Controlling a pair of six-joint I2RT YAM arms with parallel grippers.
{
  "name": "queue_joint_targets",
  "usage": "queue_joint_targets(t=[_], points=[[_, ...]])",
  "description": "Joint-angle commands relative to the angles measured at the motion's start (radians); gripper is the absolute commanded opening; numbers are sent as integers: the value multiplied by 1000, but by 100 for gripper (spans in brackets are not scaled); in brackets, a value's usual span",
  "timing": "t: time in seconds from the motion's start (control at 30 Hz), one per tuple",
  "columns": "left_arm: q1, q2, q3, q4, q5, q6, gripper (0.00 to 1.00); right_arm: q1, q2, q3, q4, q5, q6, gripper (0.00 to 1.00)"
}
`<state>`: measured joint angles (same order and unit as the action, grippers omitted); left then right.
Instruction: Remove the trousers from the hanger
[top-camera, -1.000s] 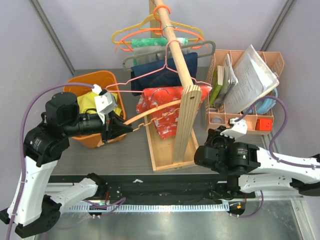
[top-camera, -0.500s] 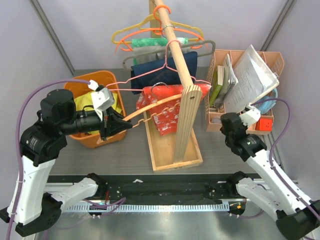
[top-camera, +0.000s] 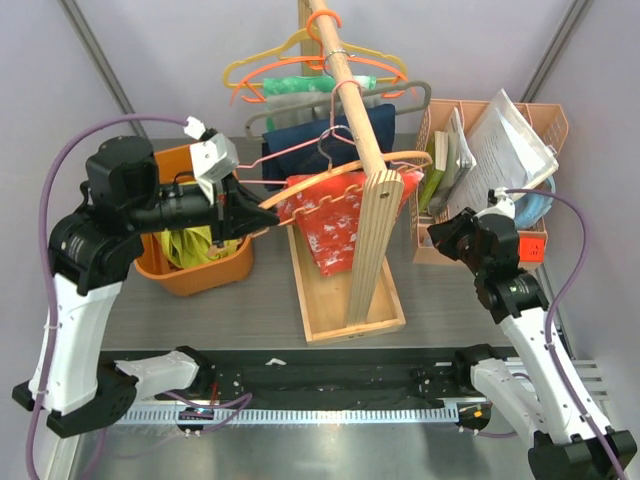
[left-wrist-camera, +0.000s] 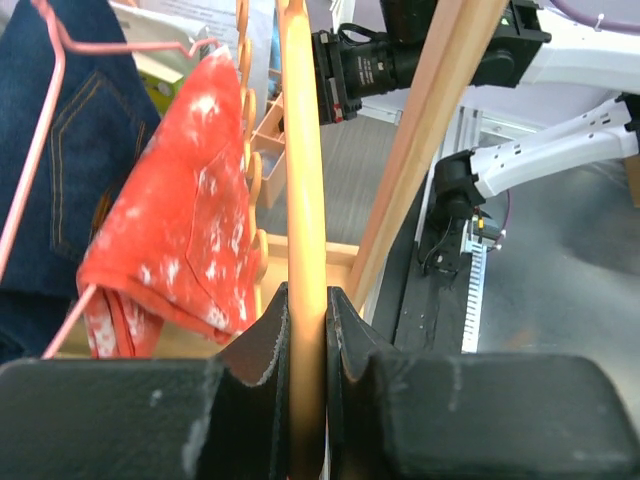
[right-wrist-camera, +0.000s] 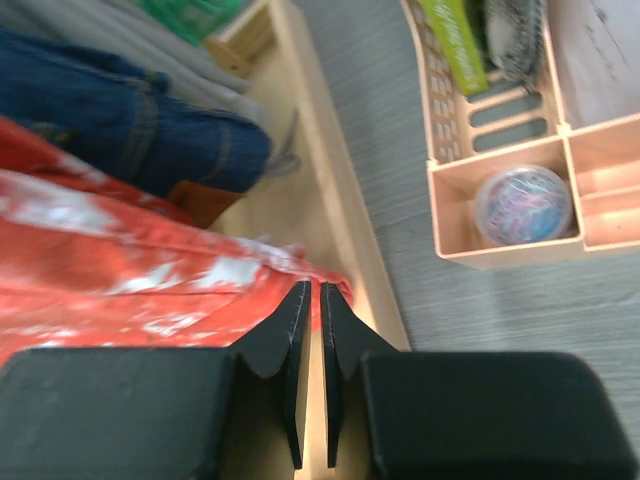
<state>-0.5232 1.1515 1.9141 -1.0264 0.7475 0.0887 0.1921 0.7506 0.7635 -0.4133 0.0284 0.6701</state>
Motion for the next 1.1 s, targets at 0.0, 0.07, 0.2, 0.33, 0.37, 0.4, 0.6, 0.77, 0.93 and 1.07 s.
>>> queue_joint_targets(t=[0.0, 0.07, 0.2, 0.33, 0.37, 0.4, 0.6, 0.77, 0.93, 1.07], points=[[3, 77, 81, 104, 90, -18, 0, -5, -51, 65, 36, -73, -43, 15], [3, 99, 92, 104, 108, -21, 0, -5, -54, 74, 16, -70, -53, 16], [3, 108, 56, 114, 116, -23, 0, -5, -72, 80, -7, -65, -56, 17], [3, 97, 19, 137, 119, -35, 0, -6, -88, 89, -18, -64, -55, 18], [3, 99, 16, 131, 110, -33, 0, -5, -94, 94, -22, -62, -50, 18], [3, 100, 11, 120, 105, -29, 0, -5, -99, 103, -33, -59, -47, 18], [3, 44, -130, 118, 46, -29, 23, -5, -169, 108, -91, -41, -14, 24], [2, -32, -259, 178, 46, -63, 68, -5, -252, 33, -94, -56, 43, 26], [5, -90, -314, 184, -11, -83, 99, -5, -319, -1, -99, -70, 66, 27], [11, -209, -421, 261, -92, -182, 100, -5, -344, -27, -122, -79, 69, 31]])
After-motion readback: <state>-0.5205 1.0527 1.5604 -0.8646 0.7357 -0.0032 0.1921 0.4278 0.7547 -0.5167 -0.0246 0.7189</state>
